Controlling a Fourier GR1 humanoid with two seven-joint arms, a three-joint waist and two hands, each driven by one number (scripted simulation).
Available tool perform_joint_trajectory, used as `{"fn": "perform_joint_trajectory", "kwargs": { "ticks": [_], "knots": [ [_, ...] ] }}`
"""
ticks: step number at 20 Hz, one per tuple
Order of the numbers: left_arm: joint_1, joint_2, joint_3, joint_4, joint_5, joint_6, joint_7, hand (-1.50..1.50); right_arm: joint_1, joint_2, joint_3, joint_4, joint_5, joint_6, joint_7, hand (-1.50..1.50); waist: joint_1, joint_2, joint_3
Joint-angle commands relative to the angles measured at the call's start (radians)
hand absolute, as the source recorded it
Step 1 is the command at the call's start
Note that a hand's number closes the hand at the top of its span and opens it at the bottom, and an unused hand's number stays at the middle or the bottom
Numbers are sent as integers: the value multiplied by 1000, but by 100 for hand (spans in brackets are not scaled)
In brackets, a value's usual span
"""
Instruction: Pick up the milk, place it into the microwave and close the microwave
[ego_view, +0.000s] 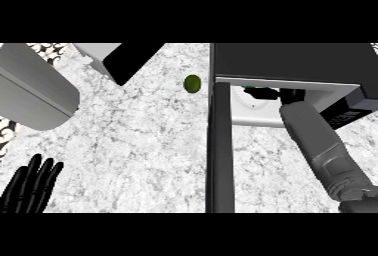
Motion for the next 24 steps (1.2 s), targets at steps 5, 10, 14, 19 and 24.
{"fn": "perform_joint_trajectory", "kwargs": {
  "ticks": [5, 10, 14, 19, 24],
  "knots": [
    [46, -6, -41, -67, -24, -6, 27, -150, -6, -89, -42, -13, -29, 27, -38, -150, -6, -4, 0],
    [26, -16, -25, -6, -24, -7, -17, -150, 33, -95, -54, -41, -47, 41, -89, -150, -27, -11, -1],
    [54, -14, -35, -79, -30, 2, 35, -150, 48, -107, -72, -39, -72, 116, -107, -150, -23, -10, -1],
    [62, -41, -70, -39, -83, 18, -10, -150, 84, -108, -99, -80, -120, 242, -145, -150, -40, -16, -1],
    [145, -68, -134, -61, -107, 20, -55, -150, 113, -78, -116, -99, -155, 318, -130, -150, -44, -23, -2]
  ]
}}
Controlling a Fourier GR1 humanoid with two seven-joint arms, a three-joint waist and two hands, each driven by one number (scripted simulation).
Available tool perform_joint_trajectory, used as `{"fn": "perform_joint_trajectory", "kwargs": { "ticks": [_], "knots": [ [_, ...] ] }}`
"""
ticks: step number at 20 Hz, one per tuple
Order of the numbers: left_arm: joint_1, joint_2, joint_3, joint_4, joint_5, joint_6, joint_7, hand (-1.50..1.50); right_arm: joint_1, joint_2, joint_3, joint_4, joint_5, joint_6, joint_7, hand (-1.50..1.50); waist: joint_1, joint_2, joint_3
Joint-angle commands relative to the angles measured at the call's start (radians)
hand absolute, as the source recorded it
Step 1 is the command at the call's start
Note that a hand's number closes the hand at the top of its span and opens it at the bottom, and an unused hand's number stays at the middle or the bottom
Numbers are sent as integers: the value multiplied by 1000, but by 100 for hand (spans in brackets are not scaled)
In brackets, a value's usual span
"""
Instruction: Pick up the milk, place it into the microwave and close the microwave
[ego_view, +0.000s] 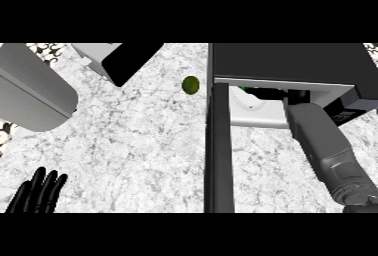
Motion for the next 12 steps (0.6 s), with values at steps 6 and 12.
{"fn": "perform_joint_trajectory", "kwargs": {
  "ticks": [6, 12],
  "knots": [
    [8, 3, 1, -12, 55, -21, 1, -150, 153, -68, -38, -52, -67, 223, -103, -150, -58, -11, 12],
    [18, -24, -38, 25, -11, 7, -19, -150, 246, 4, -24, -86, -74, 242, -98, -150, -81, -21, 11]
  ]
}}
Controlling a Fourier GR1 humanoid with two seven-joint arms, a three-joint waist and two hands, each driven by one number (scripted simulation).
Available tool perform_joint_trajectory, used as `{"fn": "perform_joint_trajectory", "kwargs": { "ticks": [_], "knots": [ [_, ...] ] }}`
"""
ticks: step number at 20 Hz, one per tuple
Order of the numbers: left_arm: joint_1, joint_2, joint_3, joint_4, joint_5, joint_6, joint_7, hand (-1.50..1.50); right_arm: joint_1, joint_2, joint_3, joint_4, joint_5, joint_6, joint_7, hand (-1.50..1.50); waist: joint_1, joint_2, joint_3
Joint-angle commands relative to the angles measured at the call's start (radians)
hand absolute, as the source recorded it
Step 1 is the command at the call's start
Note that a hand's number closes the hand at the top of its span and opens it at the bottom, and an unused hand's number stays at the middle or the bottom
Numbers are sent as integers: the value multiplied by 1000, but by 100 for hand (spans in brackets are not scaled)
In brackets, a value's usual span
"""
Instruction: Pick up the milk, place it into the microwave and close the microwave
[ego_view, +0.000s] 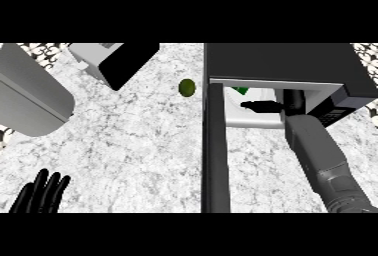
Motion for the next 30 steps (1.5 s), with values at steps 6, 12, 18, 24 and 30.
{"fn": "perform_joint_trajectory", "kwargs": {
  "ticks": [6, 12, 18, 24, 30],
  "knots": [
    [17, -22, -39, -20, -20, 21, 26, -150, 235, -12, -5, -16, -28, 85, -30, -150, -57, 6, 20],
    [11, 16, -51, -8, -16, -24, 15, -150, 373, 53, -14, -88, -76, 158, -117, -150, -67, 5, 19],
    [-3, 46, -142, 17, -8, -93, 25, -150, 554, 72, 5, -180, -106, 269, -192, -150, -60, 5, 19],
    [-78, 83, -161, 128, -57, -136, -7, 150, 761, 85, 65, -391, -137, 411, -184, -150, -55, 6, 17],
    [-259, 2, -226, 244, -81, -100, 97, 150, 985, 88, 110, -601, -172, 488, -227, -150, -58, 12, 18]
  ]
}}
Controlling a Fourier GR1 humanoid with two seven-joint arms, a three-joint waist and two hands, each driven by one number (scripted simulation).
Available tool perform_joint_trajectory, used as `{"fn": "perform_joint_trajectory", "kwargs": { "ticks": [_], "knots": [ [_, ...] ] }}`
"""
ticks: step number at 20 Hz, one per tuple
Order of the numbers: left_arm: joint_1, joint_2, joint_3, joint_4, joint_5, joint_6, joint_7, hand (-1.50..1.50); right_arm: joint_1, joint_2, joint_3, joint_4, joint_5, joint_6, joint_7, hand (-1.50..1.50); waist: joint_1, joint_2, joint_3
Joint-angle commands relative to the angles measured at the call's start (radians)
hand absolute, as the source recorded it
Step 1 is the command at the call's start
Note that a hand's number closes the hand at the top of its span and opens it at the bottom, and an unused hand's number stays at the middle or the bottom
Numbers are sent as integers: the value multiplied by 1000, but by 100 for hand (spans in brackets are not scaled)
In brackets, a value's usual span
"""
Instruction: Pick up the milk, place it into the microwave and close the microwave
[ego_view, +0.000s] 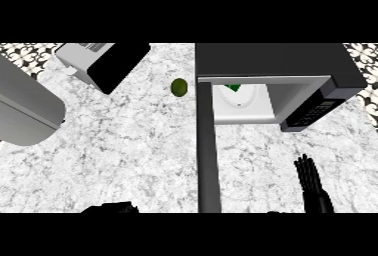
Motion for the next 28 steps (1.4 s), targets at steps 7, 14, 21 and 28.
{"fn": "perform_joint_trajectory", "kwargs": {
  "ticks": [7, 14, 21, 28],
  "knots": [
    [-220, -62, -120, 138, -77, -8, 120, 150, 319, 8, 68, -327, -61, 83, -4, -150, 9, 4, 1],
    [-420, -63, -150, 389, -33, -84, 188, 150, 405, -47, 62, -431, -132, 138, 33, -150, -2, 7, 1],
    [-523, -64, -419, 559, -154, 145, 88, 150, 455, -83, 66, -419, -161, 176, -87, -150, -2, 4, 2],
    [-683, -64, -594, 784, -34, 361, 81, 150, 527, -149, 128, -639, -241, 251, -4, -150, -45, 10, 0]
  ]
}}
